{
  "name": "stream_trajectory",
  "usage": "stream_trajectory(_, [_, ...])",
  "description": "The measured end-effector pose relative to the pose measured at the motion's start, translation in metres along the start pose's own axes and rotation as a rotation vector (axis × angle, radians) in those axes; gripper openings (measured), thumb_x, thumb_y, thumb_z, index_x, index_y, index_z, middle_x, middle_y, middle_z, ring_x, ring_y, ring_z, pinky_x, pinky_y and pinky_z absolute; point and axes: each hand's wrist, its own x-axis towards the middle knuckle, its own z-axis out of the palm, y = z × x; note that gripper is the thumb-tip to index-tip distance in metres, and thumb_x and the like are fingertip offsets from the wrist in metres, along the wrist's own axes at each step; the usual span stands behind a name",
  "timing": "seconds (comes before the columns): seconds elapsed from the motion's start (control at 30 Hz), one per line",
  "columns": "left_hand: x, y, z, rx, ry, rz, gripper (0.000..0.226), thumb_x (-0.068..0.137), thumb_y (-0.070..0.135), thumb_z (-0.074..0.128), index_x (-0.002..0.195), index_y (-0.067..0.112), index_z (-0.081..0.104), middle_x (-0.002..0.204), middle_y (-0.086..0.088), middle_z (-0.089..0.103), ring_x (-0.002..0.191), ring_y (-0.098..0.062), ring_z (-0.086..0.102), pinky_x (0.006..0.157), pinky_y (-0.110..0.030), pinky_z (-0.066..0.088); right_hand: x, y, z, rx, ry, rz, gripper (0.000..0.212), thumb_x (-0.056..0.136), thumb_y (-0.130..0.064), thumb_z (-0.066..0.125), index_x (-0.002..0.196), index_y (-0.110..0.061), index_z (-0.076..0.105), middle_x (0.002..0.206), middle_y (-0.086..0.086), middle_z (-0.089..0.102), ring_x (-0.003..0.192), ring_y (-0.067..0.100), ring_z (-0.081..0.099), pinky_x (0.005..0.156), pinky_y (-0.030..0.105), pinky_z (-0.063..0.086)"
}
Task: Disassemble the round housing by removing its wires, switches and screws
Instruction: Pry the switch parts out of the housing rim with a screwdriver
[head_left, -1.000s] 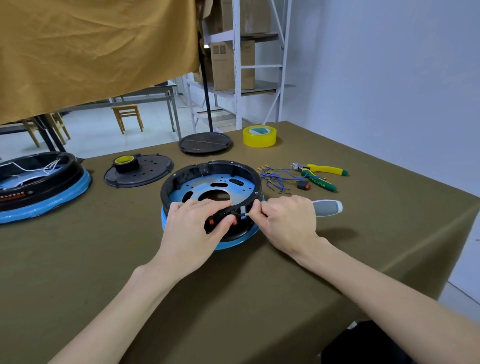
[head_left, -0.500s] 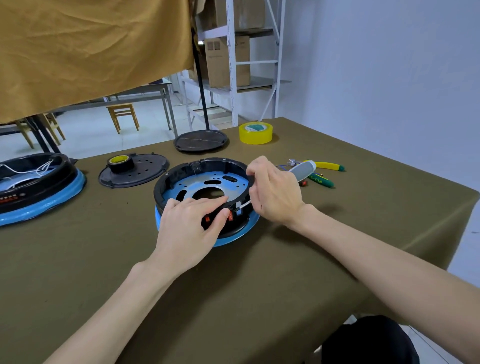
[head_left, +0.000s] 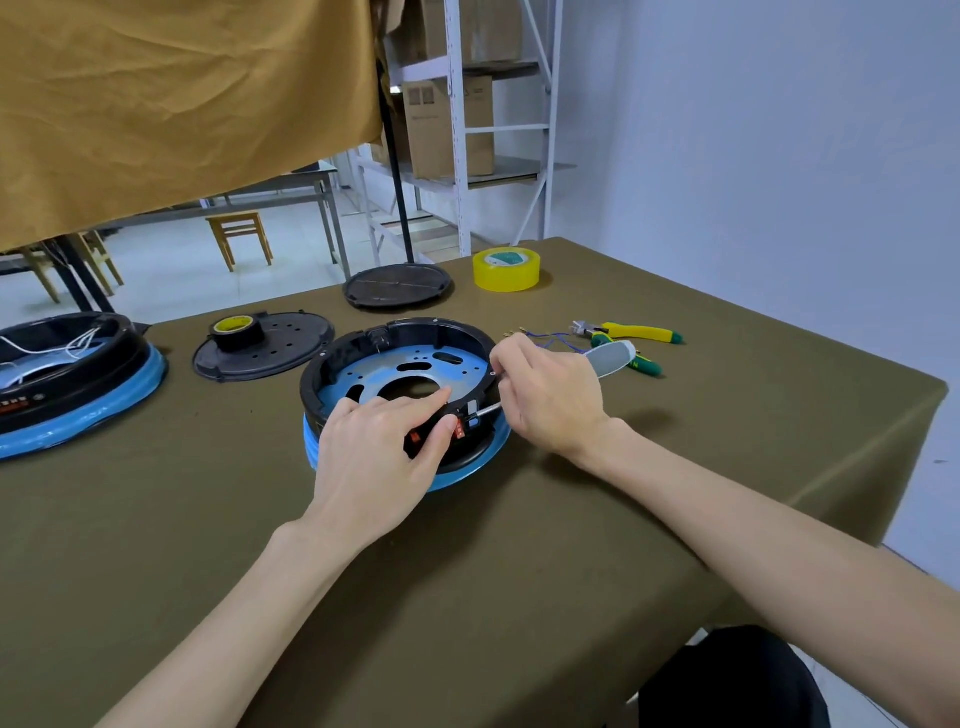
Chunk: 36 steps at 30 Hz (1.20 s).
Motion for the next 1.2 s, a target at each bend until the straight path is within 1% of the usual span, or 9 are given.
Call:
stream_trajectory(0.17, [0.000,-0.002,0.001,-0.003,0.005,0.016,0.037,0.101,0.045,0.054,0.131,0.031,0.071,0.092,0.017,0.076,0.072,-0.003,0.053,0.069,-0.031,0.031,-0.003,-0.003,-0.007,-0.107,0.057,-0.015,0.013,0.085,-0.011,0.050,0.083,-0.006,0.062,0.063,0.003,0.052,0.038,0.026,0.041,0.040,0.027,0.025])
stream_trajectory(0.33, [0.000,-0.002,0.003,0.007,-0.007,0.004,0.035,0.102,0.043,0.056,0.132,0.032,0.070,0.091,0.018,0.075,0.075,-0.006,0.059,0.069,-0.034,0.036,0.000,-0.002,-0.005,-0.090,0.045,-0.020,0.013,0.085,-0.012,0.050,0.083,-0.006,0.062,0.058,0.002,0.049,0.036,0.027,0.039,0.036,0.030,0.031])
stream_trajectory(0.43, [0.000,-0.001,0.003,0.012,-0.004,-0.005,0.034,0.102,0.042,0.056,0.132,0.032,0.070,0.094,0.018,0.076,0.078,-0.007,0.061,0.071,-0.035,0.038,0.004,0.000,-0.005,-0.087,0.062,-0.079,0.013,0.085,-0.011,0.051,0.083,-0.005,0.062,0.056,0.001,0.048,0.037,0.026,0.036,0.039,0.028,0.028])
stream_trajectory(0.6, [0.001,0.001,0.004,0.009,-0.002,-0.002,0.039,0.100,0.045,0.050,0.130,0.030,0.072,0.098,0.015,0.078,0.081,-0.008,0.065,0.069,-0.035,0.039,0.010,-0.001,-0.005,-0.077,0.022,-0.090,0.013,0.090,-0.016,0.050,0.097,-0.007,0.055,0.057,-0.002,0.052,0.039,0.018,0.031,0.039,0.025,0.029])
stream_trajectory(0.73, [0.000,0.001,0.004,0.014,0.002,0.001,0.036,0.102,0.042,0.054,0.130,0.029,0.072,0.099,0.014,0.078,0.082,-0.009,0.065,0.069,-0.033,0.035,0.012,0.001,0.001,0.008,-0.056,-0.043,0.020,0.090,-0.018,0.047,0.103,-0.005,0.055,0.061,0.000,0.056,0.037,0.023,0.043,0.036,0.031,0.038])
stream_trajectory(0.83, [-0.001,0.001,0.004,0.025,0.006,-0.002,0.039,0.101,0.043,0.050,0.130,0.028,0.072,0.097,0.014,0.078,0.080,-0.008,0.065,0.069,-0.035,0.040,0.015,0.005,0.008,0.107,-0.056,-0.033,0.026,0.089,-0.018,0.046,0.107,-0.002,0.057,0.068,0.002,0.060,0.041,0.025,0.049,0.039,0.030,0.036])
stream_trajectory(0.97, [0.001,0.002,0.005,0.053,0.018,-0.010,0.040,0.101,0.044,0.047,0.128,0.030,0.072,0.091,0.016,0.077,0.077,-0.008,0.062,0.068,-0.035,0.039,0.016,0.009,0.016,0.164,-0.058,-0.046,0.021,0.089,-0.017,0.047,0.108,-0.008,0.049,0.070,0.002,0.061,0.046,0.025,0.052,0.041,0.030,0.038])
stream_trajectory(1.1, [0.000,0.003,0.004,0.049,0.010,-0.014,0.041,0.100,0.046,0.047,0.129,0.031,0.072,0.095,0.015,0.078,0.079,-0.008,0.063,0.070,-0.036,0.043,0.024,0.011,0.017,0.218,-0.136,-0.110,0.028,0.087,-0.018,0.045,0.103,0.001,0.060,0.075,0.007,0.062,0.047,0.028,0.054,0.042,0.035,0.042])
stream_trajectory(1.2, [0.001,0.002,0.004,0.047,0.010,-0.010,0.041,0.100,0.046,0.047,0.129,0.030,0.072,0.098,0.014,0.078,0.079,-0.008,0.064,0.070,-0.036,0.044,0.019,0.010,0.015,0.174,-0.115,-0.072,0.025,0.090,-0.017,0.046,0.103,-0.001,0.061,0.074,0.005,0.062,0.049,0.025,0.054,0.043,0.034,0.042])
